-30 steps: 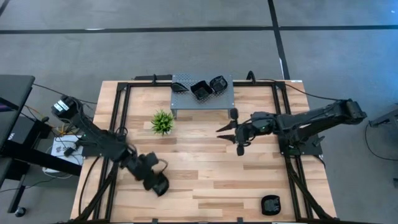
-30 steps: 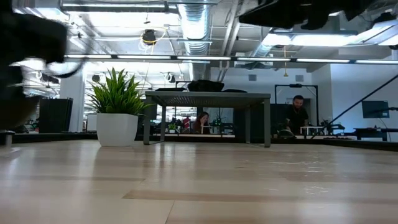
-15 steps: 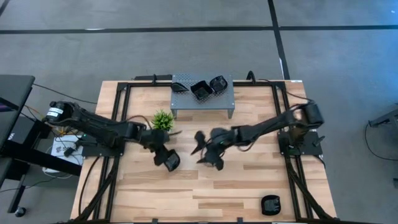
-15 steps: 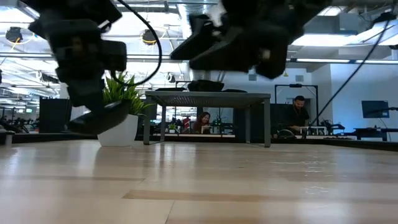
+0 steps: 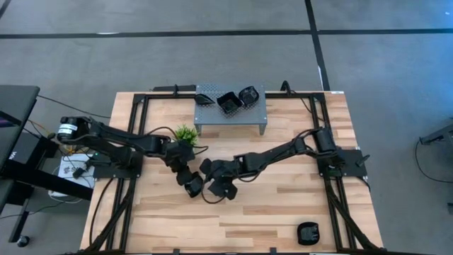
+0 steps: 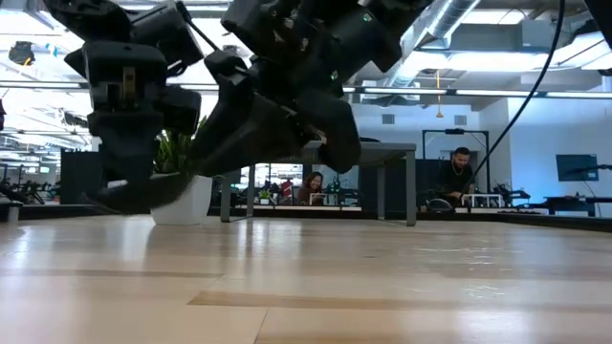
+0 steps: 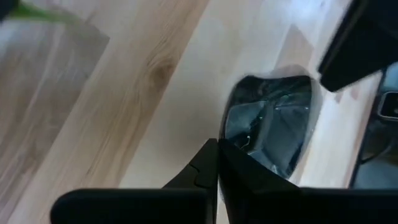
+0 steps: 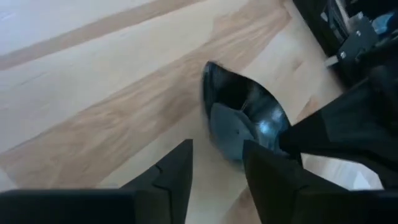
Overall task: Pick & Place Mini shaped plates
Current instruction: Stack the black leaf-shaped plate on top of the black leaf-shaped plate on the shelf
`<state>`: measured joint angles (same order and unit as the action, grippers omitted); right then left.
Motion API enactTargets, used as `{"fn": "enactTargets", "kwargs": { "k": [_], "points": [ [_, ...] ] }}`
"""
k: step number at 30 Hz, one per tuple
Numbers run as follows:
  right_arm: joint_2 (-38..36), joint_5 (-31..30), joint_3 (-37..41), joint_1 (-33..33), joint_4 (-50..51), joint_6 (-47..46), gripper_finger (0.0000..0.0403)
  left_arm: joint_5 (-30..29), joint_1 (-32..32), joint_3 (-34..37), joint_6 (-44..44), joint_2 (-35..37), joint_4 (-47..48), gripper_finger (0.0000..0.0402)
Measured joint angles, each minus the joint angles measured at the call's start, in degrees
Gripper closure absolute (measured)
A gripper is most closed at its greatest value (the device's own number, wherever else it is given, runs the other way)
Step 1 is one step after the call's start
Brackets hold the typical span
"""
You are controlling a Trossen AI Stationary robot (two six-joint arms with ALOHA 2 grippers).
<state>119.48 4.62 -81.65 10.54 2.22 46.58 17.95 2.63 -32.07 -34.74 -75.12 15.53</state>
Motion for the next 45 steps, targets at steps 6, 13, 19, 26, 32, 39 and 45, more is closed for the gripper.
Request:
{"fn": "enactTargets", "kwargs": {
  "k": [6, 13, 19, 26, 32, 39, 45],
  "points": [
    [-0.1, -0.1, -0.6, 0.7, 2.4, -0.1, 0.0284, 0.0, 0.0, 0.0, 0.0, -2.7, 0.5, 0.0391],
    [0.8, 2.3, -0.6, 0.6, -0.5, 0.5, 0.0281, -0.1, 0.0, 0.0, -0.2, -1.2, -0.6, 0.0390],
    [0.8, 4.3, -0.7, -0.3, -2.7, 1.8, 0.0281, -0.1, 0.0, 0.0, -2.1, -1.2, -4.1, 0.0390],
    [0.8, 4.4, -0.6, -0.6, 0.5, 2.0, 0.0281, -0.1, 0.0, 0.0, -3.3, -1.2, -4.5, 0.0390],
    [0.9, 4.4, -0.6, -0.6, 0.3, 2.4, 0.0281, 2.7, -0.2, 0.0, -5.1, -1.2, -4.8, 0.0390],
    [0.9, 4.4, -0.6, -0.5, 0.4, 3.3, 0.0314, 2.9, -0.2, 0.0, -5.2, -1.2, -5.7, 0.0390],
    [0.9, 4.8, -0.6, -0.7, 0.4, 3.5, 0.0379, 2.2, -0.2, 0.0, -5.0, -1.2, -8.3, 0.0390]
  ]
}}
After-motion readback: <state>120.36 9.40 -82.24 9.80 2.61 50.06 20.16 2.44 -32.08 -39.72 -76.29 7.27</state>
